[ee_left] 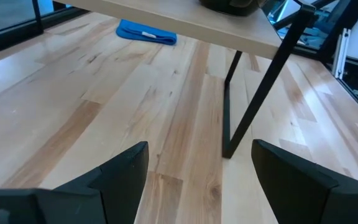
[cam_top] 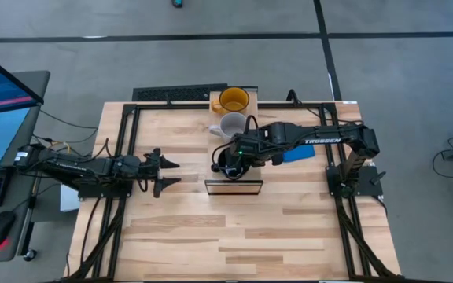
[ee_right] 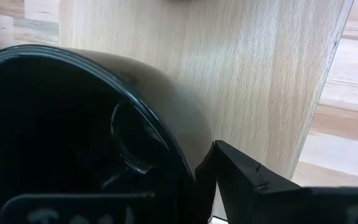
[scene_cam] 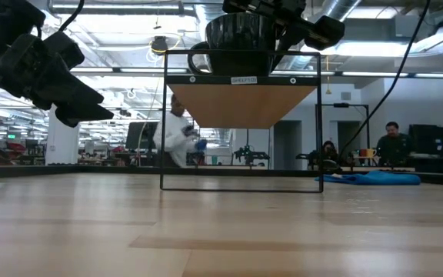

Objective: Stack small to large cups/mugs on shelf
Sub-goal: Put the black mug on the shelf, then return to Home Position

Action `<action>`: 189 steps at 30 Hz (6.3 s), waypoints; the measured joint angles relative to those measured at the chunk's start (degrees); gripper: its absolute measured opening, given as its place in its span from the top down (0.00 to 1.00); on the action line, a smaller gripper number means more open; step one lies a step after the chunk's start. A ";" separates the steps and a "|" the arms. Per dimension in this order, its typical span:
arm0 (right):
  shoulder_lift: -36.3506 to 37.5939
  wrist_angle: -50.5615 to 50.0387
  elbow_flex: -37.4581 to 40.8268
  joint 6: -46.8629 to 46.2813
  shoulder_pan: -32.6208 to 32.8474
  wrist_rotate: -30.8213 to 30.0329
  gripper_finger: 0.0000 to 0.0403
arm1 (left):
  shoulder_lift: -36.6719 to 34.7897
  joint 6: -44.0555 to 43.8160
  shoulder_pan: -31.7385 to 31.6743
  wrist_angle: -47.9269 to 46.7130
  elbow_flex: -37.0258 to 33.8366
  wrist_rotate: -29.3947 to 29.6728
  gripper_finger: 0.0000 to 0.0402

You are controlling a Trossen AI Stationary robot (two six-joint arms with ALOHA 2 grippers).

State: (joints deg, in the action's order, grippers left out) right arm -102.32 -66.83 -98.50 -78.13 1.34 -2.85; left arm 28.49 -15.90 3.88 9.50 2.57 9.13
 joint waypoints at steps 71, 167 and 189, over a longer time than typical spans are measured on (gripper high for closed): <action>0.98 1.63 -0.01 1.65 -0.72 0.84 0.42 | -0.02 -1.26 0.00 -0.20 0.00 -0.35 0.31; 47.37 63.79 55.38 73.32 -6.73 -7.17 0.42 | -0.04 1.27 0.00 18.52 0.02 7.28 0.31; 73.12 90.17 92.59 70.12 -6.71 -1.29 0.42 | -0.04 2.19 0.00 18.16 0.02 20.71 0.31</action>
State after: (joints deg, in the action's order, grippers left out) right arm -29.21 23.34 -5.90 -8.00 -5.37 -4.14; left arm 28.45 -13.72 3.88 27.66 2.59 29.83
